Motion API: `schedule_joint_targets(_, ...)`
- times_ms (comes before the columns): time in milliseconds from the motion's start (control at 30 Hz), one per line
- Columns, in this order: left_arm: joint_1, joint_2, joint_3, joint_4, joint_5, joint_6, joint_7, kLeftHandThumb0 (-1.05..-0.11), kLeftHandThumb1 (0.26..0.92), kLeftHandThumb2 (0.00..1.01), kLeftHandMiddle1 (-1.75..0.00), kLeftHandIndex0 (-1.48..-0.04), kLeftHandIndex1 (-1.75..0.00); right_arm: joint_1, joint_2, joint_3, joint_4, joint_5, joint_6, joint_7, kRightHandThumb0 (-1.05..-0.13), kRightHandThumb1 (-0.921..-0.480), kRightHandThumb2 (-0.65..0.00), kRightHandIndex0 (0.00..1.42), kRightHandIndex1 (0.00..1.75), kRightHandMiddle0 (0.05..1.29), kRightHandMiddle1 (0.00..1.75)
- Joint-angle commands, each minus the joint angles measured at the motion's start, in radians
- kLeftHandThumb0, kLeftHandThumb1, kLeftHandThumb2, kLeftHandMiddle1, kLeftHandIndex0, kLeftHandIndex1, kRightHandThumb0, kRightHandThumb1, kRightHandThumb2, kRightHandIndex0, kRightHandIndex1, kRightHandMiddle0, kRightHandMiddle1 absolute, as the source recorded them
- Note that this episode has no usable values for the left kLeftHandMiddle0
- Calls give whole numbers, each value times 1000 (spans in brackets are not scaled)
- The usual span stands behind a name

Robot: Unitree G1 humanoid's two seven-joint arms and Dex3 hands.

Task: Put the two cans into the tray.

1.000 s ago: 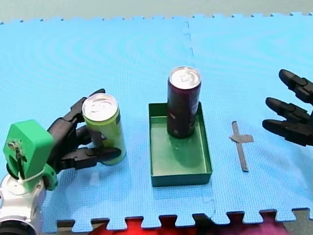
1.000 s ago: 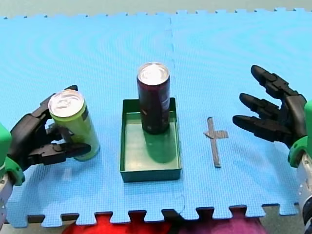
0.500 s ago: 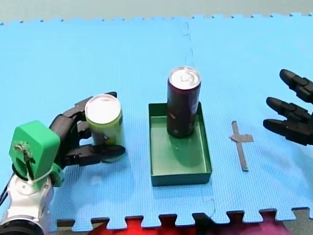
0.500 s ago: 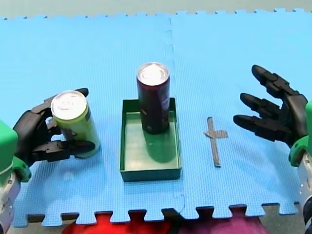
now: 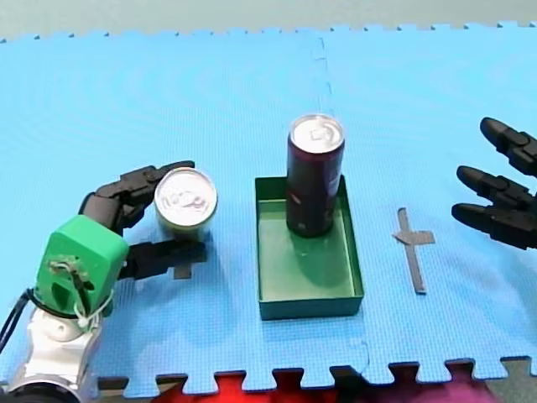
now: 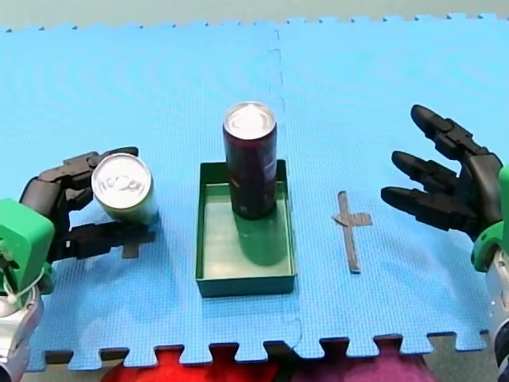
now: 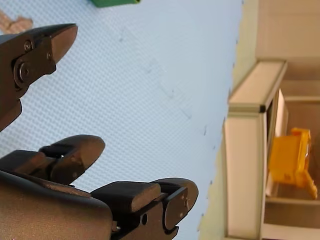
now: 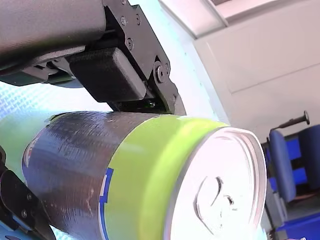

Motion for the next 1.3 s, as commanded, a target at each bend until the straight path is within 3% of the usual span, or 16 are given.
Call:
schedule_joint_targets(0,2,7,0,2,-2,6,8,-422,746,0,-35,-1312,-5,-4,-3,-5,-1,7,-5,1,-793,-663,0,519,0,357,1)
schedule_joint_targets(300,-2,10,2,-4,-8,20,18,-409,740,0,-20,-1309,-1,-7,3,-8,0,13,-1,1,-787,-663,0,521,1,358,0)
schedule_joint_targets(467,16,9,9,-69,-25,34,14,-407,739,0,-13,-1306,0,-3,6,-4,0,9,-4,-3,-782,-663,0,526,3,360,1)
schedule_joint_targets(567,53,-4,12,-196,-66,104,-19,-410,740,0,-10,-1305,0,1,10,-2,0,8,-3,-7,-778,-662,0,527,3,360,1)
schedule_joint_targets(700,121,-24,20,-412,-149,270,-74,-415,739,0,-7,-1304,0,3,15,0,1,7,1,-12,-778,-661,0,527,2,361,1)
schedule_joint_targets(1100,183,-53,39,-616,-215,455,-82,-402,737,0,-2,-1295,0,11,16,5,0,3,9,-13,-794,-667,-2,520,0,355,0)
schedule_joint_targets(1267,200,-56,43,-662,-236,497,-93,-399,737,0,-2,-1293,0,13,14,11,1,-3,13,-15,-800,-670,-2,516,0,351,0)
